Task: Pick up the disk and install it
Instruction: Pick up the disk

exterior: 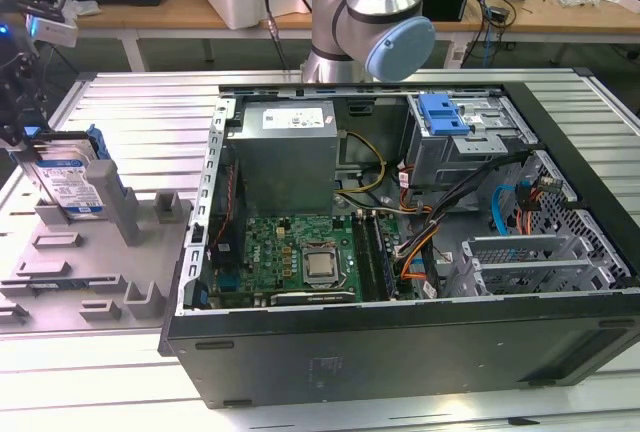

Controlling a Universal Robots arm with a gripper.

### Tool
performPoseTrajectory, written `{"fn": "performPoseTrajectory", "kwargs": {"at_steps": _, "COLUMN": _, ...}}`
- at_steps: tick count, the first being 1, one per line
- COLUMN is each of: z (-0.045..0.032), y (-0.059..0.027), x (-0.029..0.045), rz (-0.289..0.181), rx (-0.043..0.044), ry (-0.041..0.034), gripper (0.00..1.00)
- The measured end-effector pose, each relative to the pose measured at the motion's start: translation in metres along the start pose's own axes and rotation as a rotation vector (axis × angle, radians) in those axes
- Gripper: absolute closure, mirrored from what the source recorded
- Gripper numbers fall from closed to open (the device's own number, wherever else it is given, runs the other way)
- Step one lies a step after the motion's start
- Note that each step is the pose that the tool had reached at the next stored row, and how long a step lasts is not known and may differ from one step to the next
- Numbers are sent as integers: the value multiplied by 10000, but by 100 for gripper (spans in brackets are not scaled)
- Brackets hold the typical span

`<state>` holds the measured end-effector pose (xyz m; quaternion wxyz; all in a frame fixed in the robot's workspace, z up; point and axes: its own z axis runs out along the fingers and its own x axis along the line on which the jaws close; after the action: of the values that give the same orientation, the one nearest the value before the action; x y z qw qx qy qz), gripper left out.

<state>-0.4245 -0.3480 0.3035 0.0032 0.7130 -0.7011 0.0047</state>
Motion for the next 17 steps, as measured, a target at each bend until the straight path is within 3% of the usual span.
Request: {"fn": "performPoseTrajectory", "kwargs": {"at_steps": 17, "z": 61, "y": 10, "x": 2, "rz": 1, "rx": 17, "ry": 1, "gripper": 50}}
